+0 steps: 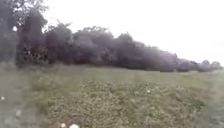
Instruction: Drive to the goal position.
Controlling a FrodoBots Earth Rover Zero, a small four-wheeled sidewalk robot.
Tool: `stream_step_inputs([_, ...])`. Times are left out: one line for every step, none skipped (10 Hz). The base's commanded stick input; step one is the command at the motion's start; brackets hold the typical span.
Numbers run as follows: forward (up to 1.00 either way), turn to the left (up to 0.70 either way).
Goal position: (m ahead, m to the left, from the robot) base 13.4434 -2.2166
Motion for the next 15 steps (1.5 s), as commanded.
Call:
stream_step_inputs([0.7, -0.02])
stream_step_inputs([0.7, -0.01])
stream_step_inputs([0.7, -0.04])
stream_step_inputs([0.7, -0.09])
stream_step_inputs([0.7, -0.13])
stream_step_inputs([0.7, -0.13])
stream_step_inputs([0.7, -0.13])
stream_step_inputs([0.7, -0.13])
stream_step_inputs([0.7, -0.13])
stream_step_inputs([0.7, -0.13])
stream_step_inputs([0.7, -0.13])
stream_step_inputs([0.7, -0.13])
stream_step_inputs([0.7, -0.13])
stream_step_inputs([0.7, -0.13])
stream_step_inputs([0.7, -0.13])
